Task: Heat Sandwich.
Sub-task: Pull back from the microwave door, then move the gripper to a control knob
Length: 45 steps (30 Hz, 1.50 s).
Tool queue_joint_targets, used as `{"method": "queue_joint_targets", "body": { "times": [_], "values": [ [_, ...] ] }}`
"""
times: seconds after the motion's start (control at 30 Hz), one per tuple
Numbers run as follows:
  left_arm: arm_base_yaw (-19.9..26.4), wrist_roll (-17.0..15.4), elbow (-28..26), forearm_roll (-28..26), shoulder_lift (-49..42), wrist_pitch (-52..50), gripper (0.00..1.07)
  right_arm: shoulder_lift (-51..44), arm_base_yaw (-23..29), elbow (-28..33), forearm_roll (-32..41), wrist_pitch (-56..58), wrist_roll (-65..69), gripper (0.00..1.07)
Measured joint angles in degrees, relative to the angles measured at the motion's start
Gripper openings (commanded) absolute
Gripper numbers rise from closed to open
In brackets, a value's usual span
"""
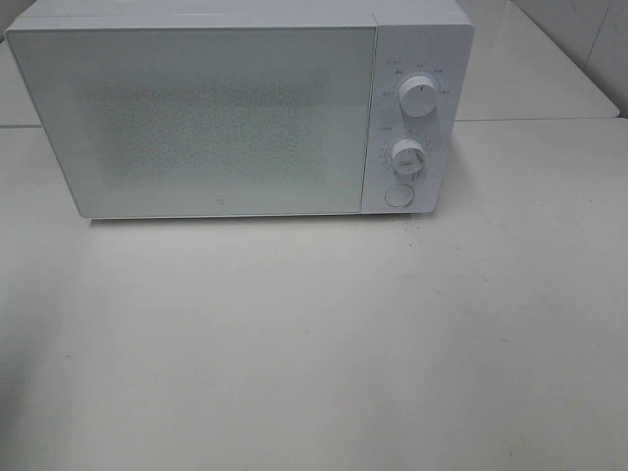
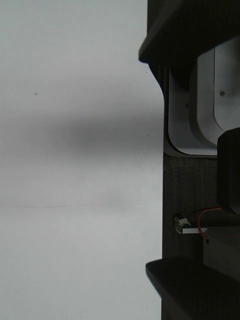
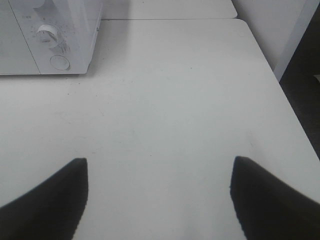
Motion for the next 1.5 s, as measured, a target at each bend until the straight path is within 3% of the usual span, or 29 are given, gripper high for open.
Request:
{"method": "queue_joint_targets", "body": {
  "times": [0.53, 1.17, 1.5],
  "values": [
    [-1.1, 0.5, 10.1, 1.5, -27.0, -2.0, 0.98, 0.0, 0.0, 0.0, 0.0, 0.0, 0.0, 0.76],
    [-2.6, 0.5, 10.3, 1.7, -49.2, -2.3, 0.98, 0.0, 0.0, 0.0, 0.0, 0.0, 0.0, 0.76],
    [-2.6, 0.5, 10.3, 1.7, -50.9, -2.3, 0.98, 0.0, 0.0, 0.0, 0.0, 0.0, 0.0, 0.76]
  ]
}}
